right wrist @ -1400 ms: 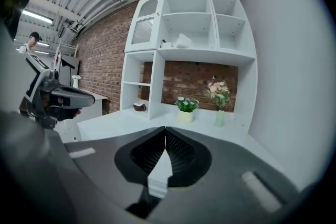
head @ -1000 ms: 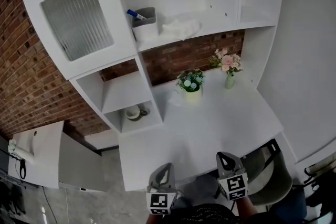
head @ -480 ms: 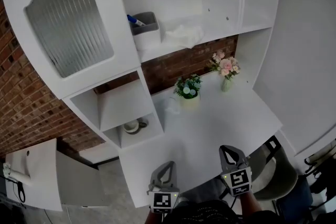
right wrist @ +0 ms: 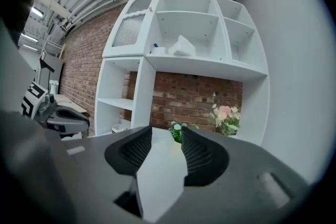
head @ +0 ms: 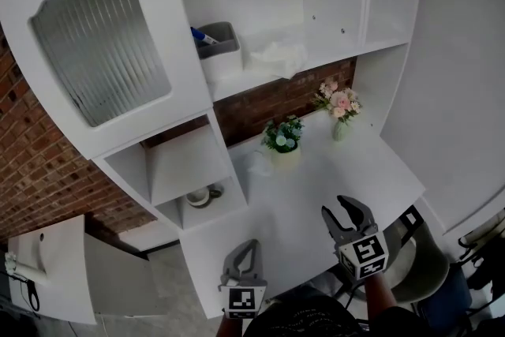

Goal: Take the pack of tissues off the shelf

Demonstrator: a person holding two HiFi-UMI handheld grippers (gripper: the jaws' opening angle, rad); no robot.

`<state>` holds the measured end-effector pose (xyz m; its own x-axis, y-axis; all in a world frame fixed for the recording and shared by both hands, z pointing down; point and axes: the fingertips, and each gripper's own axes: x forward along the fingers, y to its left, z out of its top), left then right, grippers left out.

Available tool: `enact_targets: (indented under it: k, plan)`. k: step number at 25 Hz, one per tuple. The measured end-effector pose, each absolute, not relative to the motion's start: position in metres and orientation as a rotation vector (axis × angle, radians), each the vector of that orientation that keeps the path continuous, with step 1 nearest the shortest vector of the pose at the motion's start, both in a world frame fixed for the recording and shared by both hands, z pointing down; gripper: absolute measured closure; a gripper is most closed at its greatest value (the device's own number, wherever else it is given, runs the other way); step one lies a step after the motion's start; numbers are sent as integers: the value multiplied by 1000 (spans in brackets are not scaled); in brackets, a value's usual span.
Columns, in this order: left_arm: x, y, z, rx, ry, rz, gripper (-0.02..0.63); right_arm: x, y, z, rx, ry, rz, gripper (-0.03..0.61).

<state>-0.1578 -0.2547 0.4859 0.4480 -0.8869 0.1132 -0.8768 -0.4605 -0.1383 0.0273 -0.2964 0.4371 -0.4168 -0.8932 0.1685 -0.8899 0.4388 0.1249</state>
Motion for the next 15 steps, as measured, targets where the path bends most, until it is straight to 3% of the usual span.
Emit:
enact_targets:
  k: [8,15]
  plan:
    - [-159,-266,477,-2552,1615,-320,604,24,-341,385,1465,-2536,-176,223]
    - [-159,-272,484,-2555,1673,-336,604,18,-378,315,1462,-2666,-191,146]
